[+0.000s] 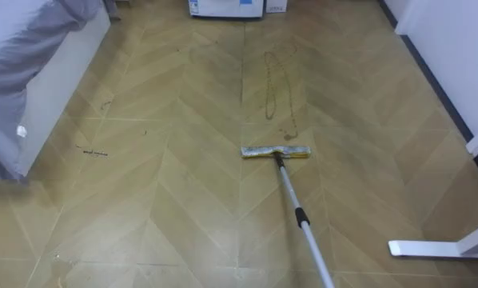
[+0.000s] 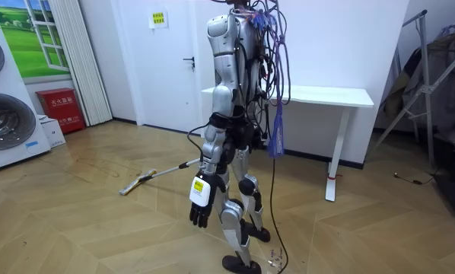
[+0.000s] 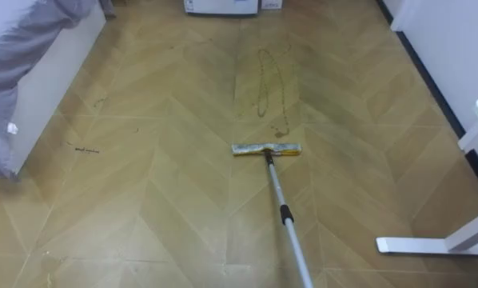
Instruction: Mop floor
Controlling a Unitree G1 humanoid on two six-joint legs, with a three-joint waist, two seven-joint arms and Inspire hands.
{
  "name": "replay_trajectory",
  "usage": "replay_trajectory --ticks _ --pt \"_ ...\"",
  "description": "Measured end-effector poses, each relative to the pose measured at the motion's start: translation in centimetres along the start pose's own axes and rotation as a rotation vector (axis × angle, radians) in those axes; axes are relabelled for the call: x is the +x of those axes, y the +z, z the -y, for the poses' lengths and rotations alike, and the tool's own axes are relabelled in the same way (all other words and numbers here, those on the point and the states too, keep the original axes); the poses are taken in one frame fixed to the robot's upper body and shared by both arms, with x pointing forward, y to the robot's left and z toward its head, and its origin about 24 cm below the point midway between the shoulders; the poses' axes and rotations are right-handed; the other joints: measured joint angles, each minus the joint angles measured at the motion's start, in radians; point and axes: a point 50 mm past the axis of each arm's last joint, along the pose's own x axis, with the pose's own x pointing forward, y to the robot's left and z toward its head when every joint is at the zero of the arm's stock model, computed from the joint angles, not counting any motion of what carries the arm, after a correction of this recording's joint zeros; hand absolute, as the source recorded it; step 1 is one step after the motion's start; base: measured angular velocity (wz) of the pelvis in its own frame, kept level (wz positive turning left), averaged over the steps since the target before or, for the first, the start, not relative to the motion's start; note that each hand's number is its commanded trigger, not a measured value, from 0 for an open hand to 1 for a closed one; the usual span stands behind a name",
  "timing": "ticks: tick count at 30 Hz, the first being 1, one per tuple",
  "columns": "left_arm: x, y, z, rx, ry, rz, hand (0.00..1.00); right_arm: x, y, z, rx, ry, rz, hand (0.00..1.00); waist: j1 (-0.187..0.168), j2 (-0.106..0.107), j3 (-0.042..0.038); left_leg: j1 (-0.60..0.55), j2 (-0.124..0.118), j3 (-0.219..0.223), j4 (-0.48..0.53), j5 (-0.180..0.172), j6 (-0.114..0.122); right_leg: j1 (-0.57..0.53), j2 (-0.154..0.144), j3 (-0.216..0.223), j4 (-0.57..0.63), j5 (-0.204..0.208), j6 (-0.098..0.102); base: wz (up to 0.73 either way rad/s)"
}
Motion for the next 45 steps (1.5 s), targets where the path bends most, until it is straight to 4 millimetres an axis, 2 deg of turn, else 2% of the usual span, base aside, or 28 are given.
replay_trajectory --ticks 21,25,32,34,38,41,45 --pt "0.0 0.2 0.0 -0.001 0.01 0.006 0.0 0.0 0.2 0.1 0.017 0.0 0.005 1.0 0.001 0.005 -0.0002 -0.021 0.0 0.005 0.002 0.0 0.0 -0.021 -0.001 -0.001 0.0 0.0 0.0 0.0" --pt "0.0 0.5 -0.1 -0.001 0.012 0.012 0.0 -0.1 0.6 0.2 0.019 -0.006 0.014 1.0 0.002 0.006 -0.0026 -0.054 0.002 0.005 0.005 0.0 0.0 -0.065 -0.001 0.0 0.02 0.0 0.0 0.0" --pt "0.1 3.0 -0.9 -0.008 0.041 0.08 0.0 -0.3 3.0 0.8 0.01 -0.041 0.064 1.0 0.006 0.01 -0.0037 -0.184 0.006 0.006 0.061 0.001 0.003 -0.197 -0.003 0.001 0.074 0.006 -0.008 -0.03" --pt "0.1 4.2 -1.1 -0.011 0.046 0.114 0.0 -0.5 4.0 1.0 0.022 -0.056 0.092 1.0 0.008 0.018 0.0032 -0.24 0.008 0.006 0.093 0.001 0.003 -0.245 -0.002 0.001 0.096 0.009 -0.013 0.0" --pt "0.0 5.7 -1.4 -0.084 0.056 0.149 0.0 -0.7 5.2 1.4 0.046 -0.105 0.142 1.0 0.015 0.032 0.0118 -0.35 0.014 0.005 0.16 0.001 0.003 -0.345 -0.003 -0.001 0.149 0.012 -0.019 0.0" --pt "0.0 6.9 -1.5 -0.156 0.059 0.172 0.0 -1.1 6.5 1.9 0.076 -0.149 0.186 1.0 0.027 0.043 0.0237 -0.457 0.015 0.004 0.225 0.001 0.003 -0.466 -0.011 0.002 0.24 0.006 -0.027 0.0" --pt "-0.2 7.5 -1.7 -0.188 0.093 0.191 0.0 -1.1 6.7 1.9 0.139 -0.169 0.208 1.0 0.029 0.042 0.0262 -0.63 0.004 -0.012 0.351 -0.002 0.005 -0.63 -0.033 0.0 0.37 -0.037 -0.042 0.21"
